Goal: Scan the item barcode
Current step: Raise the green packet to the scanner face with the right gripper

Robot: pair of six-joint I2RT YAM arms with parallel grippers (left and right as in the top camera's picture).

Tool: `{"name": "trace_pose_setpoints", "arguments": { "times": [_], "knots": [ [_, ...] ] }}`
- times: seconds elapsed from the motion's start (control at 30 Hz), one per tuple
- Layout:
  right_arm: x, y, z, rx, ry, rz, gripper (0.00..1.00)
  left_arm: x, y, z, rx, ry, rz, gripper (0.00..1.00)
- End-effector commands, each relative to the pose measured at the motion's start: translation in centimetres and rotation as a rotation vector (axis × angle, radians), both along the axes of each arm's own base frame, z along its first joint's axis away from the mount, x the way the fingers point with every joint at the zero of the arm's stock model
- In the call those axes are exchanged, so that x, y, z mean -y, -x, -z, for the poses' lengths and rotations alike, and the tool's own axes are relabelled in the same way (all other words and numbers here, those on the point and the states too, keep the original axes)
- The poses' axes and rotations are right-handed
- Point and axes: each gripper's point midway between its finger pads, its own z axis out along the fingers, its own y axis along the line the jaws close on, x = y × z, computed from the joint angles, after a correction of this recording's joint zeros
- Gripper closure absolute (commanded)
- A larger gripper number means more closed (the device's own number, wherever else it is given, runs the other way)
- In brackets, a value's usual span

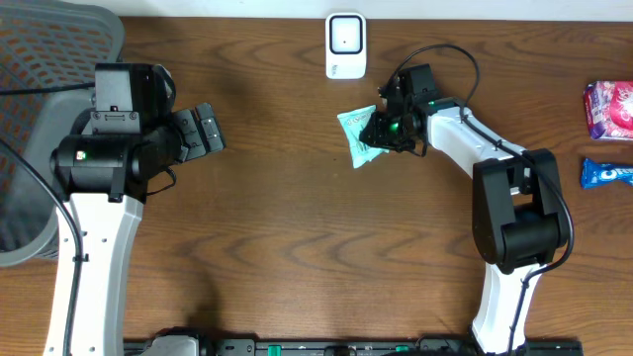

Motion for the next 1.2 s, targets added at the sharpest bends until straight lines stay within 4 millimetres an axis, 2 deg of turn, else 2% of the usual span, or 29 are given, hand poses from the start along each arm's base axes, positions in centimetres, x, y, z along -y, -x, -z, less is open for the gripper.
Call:
{"name": "trace_pose_setpoints", "arguments": {
  "times": [0.0, 0.1, 0.2, 0.3, 0.4, 0.53, 0.57, 0.67, 0.8, 1.03, 1.17],
  "knots": [
    [0.0, 1.4, 1.4, -0.048, 0.027, 0.007, 0.99, -0.2, 0.1, -0.1, 0.001, -0.004, -0.007, 0.02],
    [-1.3, 1.6, 0.6, -0.059, -0.041, -0.003, 0.99, -0.2, 0.1, -0.1, 0.001, -0.004, -0.007, 0.02],
    [-2.6, 0.1, -2.4, -0.023, -0.148, 0.011, 0.99, -0.2, 0.1, -0.1, 0.001, -0.004, -0.007, 0.02],
    [-3.0, -3.3, -7.7, 0.087, -0.215, 0.054, 0.99, -0.2, 0.1, -0.1, 0.001, -0.004, -0.007, 0.02],
    [-3.7, -6.5, -11.7, 0.208, -0.267, 0.092, 0.99, -0.2, 0.1, -0.1, 0.001, -0.004, -0.007, 0.02],
    [-3.7, -9.5, -13.9, 0.302, -0.302, 0.232, 0.99, -0.2, 0.1, -0.1, 0.001, -0.004, -0.007, 0.02],
    [-3.7, -11.0, -15.1, 0.354, -0.344, 0.294, 0.99, -0.2, 0.1, -0.1, 0.001, -0.004, -0.007, 0.02],
    [-3.7, -12.8, -17.1, 0.437, -0.418, 0.340, 0.99, -0.2, 0.1, -0.1, 0.001, -0.004, -0.007, 0.02],
    [-2.6, -14.5, -17.7, 0.475, -0.423, 0.444, 0.99, -0.2, 0.1, -0.1, 0.001, -0.004, -0.007, 0.02],
    [-4.9, -17.1, -17.5, 0.430, -0.514, 0.392, 0.99, -0.2, 0.1, -0.1, 0.001, -0.004, -0.007, 0.02],
    [-4.3, -17.1, -15.7, 0.345, -0.471, 0.445, 0.99, -0.2, 0.1, -0.1, 0.001, -0.004, -0.007, 0.02]
  ]
}}
